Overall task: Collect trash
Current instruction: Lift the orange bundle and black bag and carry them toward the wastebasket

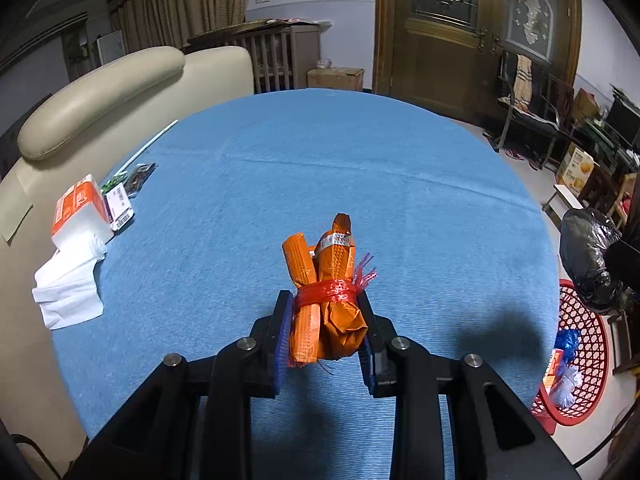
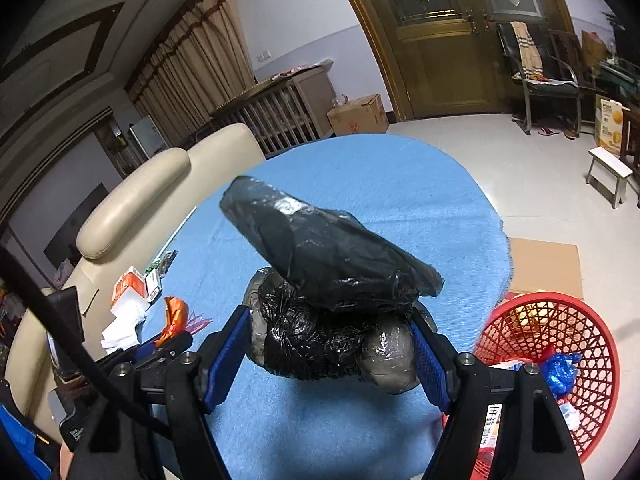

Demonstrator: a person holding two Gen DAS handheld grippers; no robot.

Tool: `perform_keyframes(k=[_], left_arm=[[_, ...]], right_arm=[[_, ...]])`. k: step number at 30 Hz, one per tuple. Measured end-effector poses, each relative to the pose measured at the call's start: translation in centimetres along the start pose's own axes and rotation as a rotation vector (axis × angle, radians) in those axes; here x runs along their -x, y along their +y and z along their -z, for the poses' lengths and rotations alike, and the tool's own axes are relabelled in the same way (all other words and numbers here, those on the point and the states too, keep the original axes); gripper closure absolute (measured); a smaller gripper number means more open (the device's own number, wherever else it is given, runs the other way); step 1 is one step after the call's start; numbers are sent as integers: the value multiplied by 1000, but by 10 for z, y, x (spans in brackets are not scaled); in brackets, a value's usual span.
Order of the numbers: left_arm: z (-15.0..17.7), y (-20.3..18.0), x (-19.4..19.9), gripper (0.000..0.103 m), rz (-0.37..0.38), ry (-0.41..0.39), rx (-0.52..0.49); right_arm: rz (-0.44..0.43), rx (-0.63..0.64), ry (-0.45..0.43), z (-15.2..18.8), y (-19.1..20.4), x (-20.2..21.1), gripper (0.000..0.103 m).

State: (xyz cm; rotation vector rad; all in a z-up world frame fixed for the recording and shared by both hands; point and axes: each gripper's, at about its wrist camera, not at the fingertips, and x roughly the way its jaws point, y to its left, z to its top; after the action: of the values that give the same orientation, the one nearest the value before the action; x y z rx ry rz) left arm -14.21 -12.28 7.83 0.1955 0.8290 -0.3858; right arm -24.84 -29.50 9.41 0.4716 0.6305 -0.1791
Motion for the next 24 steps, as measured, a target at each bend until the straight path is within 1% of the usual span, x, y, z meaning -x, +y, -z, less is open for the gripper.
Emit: perform_keyframes(k=[5,14,24], left_arm=[[-2,-7,-2,72,9,2,-18],[-2,-5,-1,72,14,-7,-2],[4,4,23,72,-17,-49,38]], right_arm=[[-3,-18,-5,5,-10,8,25],[-2,-1,-2,5,-4,3,25],[17,3,-21,6,-9,7,25]])
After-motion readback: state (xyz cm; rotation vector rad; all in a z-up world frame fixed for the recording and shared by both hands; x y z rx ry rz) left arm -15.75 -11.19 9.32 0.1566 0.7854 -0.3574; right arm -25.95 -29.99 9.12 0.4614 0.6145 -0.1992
